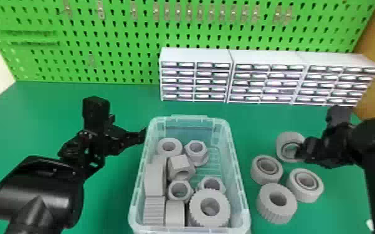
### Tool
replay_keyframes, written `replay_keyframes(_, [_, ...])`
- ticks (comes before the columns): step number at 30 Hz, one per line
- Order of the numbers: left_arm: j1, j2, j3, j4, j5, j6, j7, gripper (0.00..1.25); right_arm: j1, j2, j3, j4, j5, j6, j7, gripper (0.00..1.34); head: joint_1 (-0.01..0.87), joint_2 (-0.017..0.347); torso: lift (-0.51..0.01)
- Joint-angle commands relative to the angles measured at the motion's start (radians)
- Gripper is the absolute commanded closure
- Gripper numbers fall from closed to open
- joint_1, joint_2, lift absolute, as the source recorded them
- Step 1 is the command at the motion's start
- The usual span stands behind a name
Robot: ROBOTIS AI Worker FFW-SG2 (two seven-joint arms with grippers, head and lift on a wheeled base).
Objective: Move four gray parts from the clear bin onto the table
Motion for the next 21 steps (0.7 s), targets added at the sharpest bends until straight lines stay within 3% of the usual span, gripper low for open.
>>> replay_keyframes(1, [0.001, 0.0, 0.0, 0.001, 0.0, 0.002, -0.002, 0.13, 0.007, 0.0, 0.007, 0.008, -0.044, -0.01, -0.02, 1.01, 0.686, 0.026, -0.05])
replay_keyframes(6, [0.001, 0.0, 0.0, 0.001, -0.001, 0.002, -0.003, 0.13, 0.012, 0.001, 0.005, 0.008, -0.069, -0.015, -0.042, 1.01, 0.686, 0.026, -0.05])
replay_keyframes(11, [0.001, 0.002, -0.002, 0.001, -0.001, 0.005, -0.005, 0.13, 0.027, 0.003, -0.001, 0.008, -0.147, -0.042, -0.097, 1.01, 0.686, 0.026, -0.05])
replay_keyframes(17, [0.0, 0.002, -0.003, 0.001, -0.003, 0.008, -0.008, 0.13, 0.066, 0.0, -0.004, 0.008, -0.331, -0.133, -0.169, 1.01, 0.686, 0.026, -0.05])
replay_keyframes(21, [-0.002, 0.003, -0.007, 0.001, -0.005, 0.012, -0.01, 0.13, 0.107, -0.003, 0.0, 0.012, -0.511, -0.252, -0.214, 1.01, 0.686, 0.026, -0.05])
